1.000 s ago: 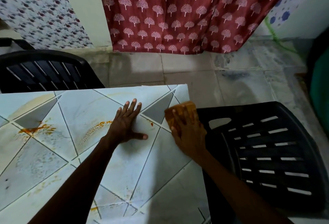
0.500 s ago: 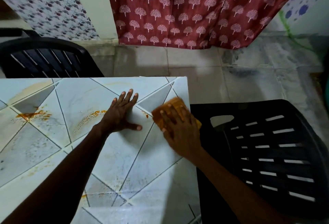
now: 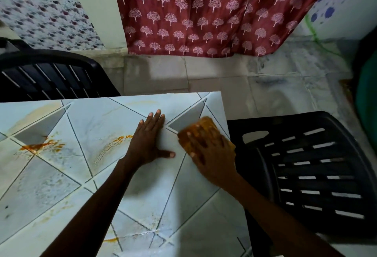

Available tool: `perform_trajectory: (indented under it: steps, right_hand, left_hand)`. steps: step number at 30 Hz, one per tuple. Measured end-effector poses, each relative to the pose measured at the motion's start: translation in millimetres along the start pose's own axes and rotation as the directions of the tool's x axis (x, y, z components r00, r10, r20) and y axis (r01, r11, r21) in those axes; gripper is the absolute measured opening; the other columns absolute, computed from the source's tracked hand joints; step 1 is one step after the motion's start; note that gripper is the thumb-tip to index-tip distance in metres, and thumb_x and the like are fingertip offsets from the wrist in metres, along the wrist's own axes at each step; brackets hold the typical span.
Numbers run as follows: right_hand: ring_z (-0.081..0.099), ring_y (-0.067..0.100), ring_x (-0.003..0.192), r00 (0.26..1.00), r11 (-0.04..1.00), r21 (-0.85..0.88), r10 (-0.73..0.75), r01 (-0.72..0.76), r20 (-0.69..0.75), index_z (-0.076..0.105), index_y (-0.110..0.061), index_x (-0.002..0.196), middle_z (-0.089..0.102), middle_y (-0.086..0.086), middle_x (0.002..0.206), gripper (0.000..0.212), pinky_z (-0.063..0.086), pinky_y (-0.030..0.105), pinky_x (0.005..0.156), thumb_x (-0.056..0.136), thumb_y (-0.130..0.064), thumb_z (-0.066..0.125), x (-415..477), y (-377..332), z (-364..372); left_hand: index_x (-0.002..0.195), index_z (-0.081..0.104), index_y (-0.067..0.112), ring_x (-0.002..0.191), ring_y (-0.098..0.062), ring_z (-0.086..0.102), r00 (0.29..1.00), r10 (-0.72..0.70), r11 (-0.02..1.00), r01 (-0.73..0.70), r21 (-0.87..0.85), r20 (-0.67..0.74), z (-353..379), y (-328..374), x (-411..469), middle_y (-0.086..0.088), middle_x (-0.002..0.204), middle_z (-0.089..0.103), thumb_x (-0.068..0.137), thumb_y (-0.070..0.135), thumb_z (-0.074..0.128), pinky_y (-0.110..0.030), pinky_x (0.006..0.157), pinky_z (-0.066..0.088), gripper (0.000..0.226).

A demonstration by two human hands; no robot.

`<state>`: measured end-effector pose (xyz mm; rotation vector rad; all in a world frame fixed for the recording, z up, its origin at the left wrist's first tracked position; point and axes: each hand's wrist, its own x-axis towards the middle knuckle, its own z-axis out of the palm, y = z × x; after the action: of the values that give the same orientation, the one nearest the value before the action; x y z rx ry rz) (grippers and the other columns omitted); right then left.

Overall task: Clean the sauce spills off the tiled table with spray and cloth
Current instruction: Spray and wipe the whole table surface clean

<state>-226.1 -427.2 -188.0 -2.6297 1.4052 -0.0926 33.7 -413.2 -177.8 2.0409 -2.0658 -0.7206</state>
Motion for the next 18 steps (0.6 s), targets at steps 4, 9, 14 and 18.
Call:
perform_trajectory:
  steps: [4, 9, 14, 18]
  right_hand:
    - [0.025, 0.042, 0.146, 0.954, 0.955, -0.003, 0.295, -0.296, -0.043, 0.022, -0.035, 0.158, 0.027, 0.012, 0.163, 0.064, 0.027, 0.06, 0.116, 0.099, -0.055, 0.035, 51.1, 33.3, -7.0]
    - [0.014, 0.04, 0.153, 0.96, 0.965, 0.054, 0.263, -0.258, -0.102, 0.023, -0.031, 0.159, 0.02, 0.009, 0.166, 0.062, 0.015, 0.063, 0.118, 0.1, -0.049, 0.032, 130.0, -46.8, 11.0]
    - [0.01, 0.03, 0.155, 0.999, 0.998, 0.065, -0.022, 0.024, -0.034, 0.02, -0.036, 0.159, 0.014, 0.0, 0.168, 0.062, 0.016, 0.053, 0.12, 0.101, -0.048, 0.04, 25.5, -88.2, 10.3]
    - [0.019, 0.034, 0.151, 0.99, 0.99, 0.018, 0.14, -0.14, 0.003, 0.022, -0.037, 0.158, 0.021, 0.006, 0.165, 0.063, 0.025, 0.058, 0.117, 0.1, -0.056, 0.038, 20.6, -26.2, 1.6]
  left_hand:
    - [0.157, 0.02, 0.016, 0.153, -0.026, 0.004, 0.996, 0.025, 0.999, -0.021, 0.047, -0.084, -0.3, -20.4, -13.6, -0.002, 0.166, 0.006, 0.058, 0.092, 0.046, -0.05, 0.122, 0.011, 0.128]
    - [0.156, 0.024, 0.017, 0.152, -0.03, 0.005, 0.99, -0.067, 0.996, 0.074, 0.057, -0.126, -12.5, -54.8, -30.2, -0.006, 0.166, 0.01, 0.063, 0.095, 0.035, -0.052, 0.12, 0.009, 0.122]
    - [0.157, 0.018, 0.029, 0.153, -0.029, 0.002, 0.995, -0.065, 0.997, 0.068, 0.047, -0.078, -20.0, -80.4, -37.8, 0.0, 0.166, 0.005, 0.063, 0.093, 0.037, -0.055, 0.12, 0.009, 0.115]
    - [0.157, 0.009, 0.035, 0.153, -0.025, -0.005, 0.995, -0.056, 0.997, 0.061, 0.053, -0.088, -13.4, -82.6, -39.7, 0.005, 0.166, -0.003, 0.067, 0.089, 0.037, -0.052, 0.121, 0.002, 0.109]
